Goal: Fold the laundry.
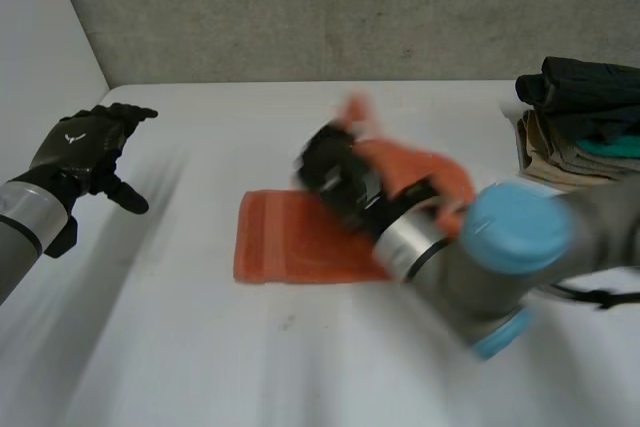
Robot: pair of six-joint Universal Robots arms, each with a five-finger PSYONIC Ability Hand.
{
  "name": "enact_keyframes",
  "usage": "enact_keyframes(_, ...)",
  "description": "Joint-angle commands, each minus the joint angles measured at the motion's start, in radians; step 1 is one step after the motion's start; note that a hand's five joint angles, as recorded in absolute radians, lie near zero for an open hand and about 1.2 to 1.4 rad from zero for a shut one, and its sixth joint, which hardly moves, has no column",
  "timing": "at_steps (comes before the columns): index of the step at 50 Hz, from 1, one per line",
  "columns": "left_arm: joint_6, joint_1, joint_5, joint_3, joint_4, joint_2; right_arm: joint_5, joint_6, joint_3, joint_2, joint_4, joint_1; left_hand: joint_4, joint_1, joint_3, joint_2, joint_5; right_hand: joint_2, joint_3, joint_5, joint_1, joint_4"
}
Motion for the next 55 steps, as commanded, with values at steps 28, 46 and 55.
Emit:
enact_keyframes(28, 0.002, -0.079, 0.001, -0.024, 0.014, 0.005, 0.32, 0.486, 0.071, -0.018, 0.44, -0.321, -0.028, -0.013, -0.038, -0.034, -0.051, 0.216, 0.201, 0.218, 0.285, 0.198)
enact_keyframes(46, -0.047, -0.099, -0.008, -0.013, -0.009, 0.053, 0.122, 0.462, -0.154, 0.103, 0.229, 0.19, -0.028, -0.013, -0.038, -0.034, -0.051, 0.216, 0.201, 0.218, 0.285, 0.198)
enact_keyframes(55, -0.05, -0.215, -0.095, 0.099, -0.068, 0.014, 0.351, 0.841, -0.336, 0.093, 0.483, 0.116, -0.028, -0.013, -0.038, -0.034, -0.051, -1.006, -1.021, -1.004, -0.937, -1.024)
